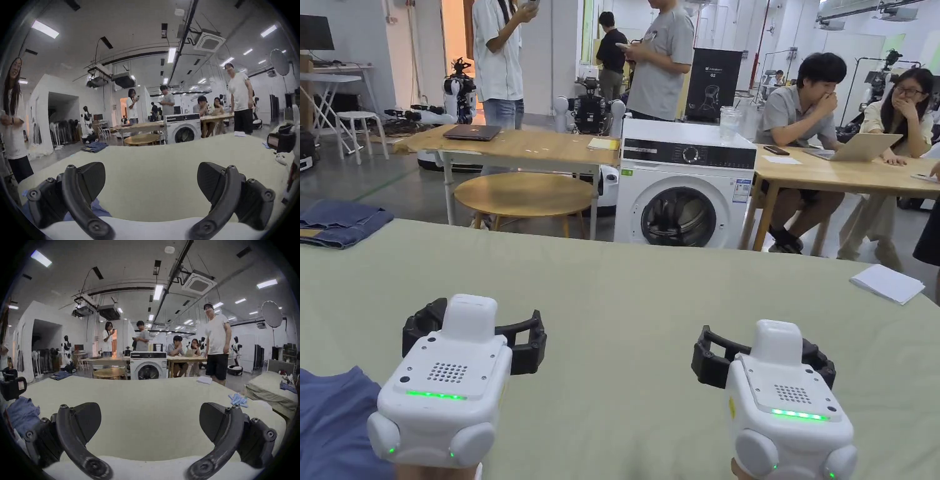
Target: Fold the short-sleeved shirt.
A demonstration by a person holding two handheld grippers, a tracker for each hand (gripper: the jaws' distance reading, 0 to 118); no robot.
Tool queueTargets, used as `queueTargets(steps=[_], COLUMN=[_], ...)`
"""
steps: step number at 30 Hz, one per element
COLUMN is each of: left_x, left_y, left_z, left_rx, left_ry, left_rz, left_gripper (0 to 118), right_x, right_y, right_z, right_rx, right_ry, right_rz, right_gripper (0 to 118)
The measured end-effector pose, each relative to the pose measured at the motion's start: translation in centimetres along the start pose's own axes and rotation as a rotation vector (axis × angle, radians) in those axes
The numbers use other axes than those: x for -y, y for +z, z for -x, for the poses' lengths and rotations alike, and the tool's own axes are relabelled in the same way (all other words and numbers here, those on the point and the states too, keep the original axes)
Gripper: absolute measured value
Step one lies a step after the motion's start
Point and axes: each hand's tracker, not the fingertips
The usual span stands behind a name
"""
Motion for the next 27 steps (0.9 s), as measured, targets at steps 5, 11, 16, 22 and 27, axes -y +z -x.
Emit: queueTargets(steps=[5, 11, 16, 22, 27], left_x=[0.0, 0.5, 0.7, 0.8, 0.5], left_y=[0.4, 0.5, 0.7, 1.2, 2.8], left_z=[-0.1, -0.3, -0.2, 1.7, 5.5], left_rx=[-0.013, -0.060, -0.027, -0.038, -0.085], left_ry=[0.044, 0.024, 0.003, -0.005, -0.008], left_rz=[-0.008, 0.009, 0.022, 0.062, 0.071], left_gripper=[55, 0, 0, 0, 0], right_x=[-0.1, -0.1, 0.0, -0.3, -0.7], right_y=[0.3, 0.6, 1.3, 1.8, 1.7], right_z=[0.1, 0.2, 1.1, 2.4, 4.7], right_rx=[0.004, -0.011, -0.037, -0.070, -0.133], right_ry=[-0.001, -0.014, 0.058, 0.037, 0.010], right_rz=[-0.012, -0.002, -0.015, -0.001, 0.007], right_gripper=[26, 0, 0, 0, 0])
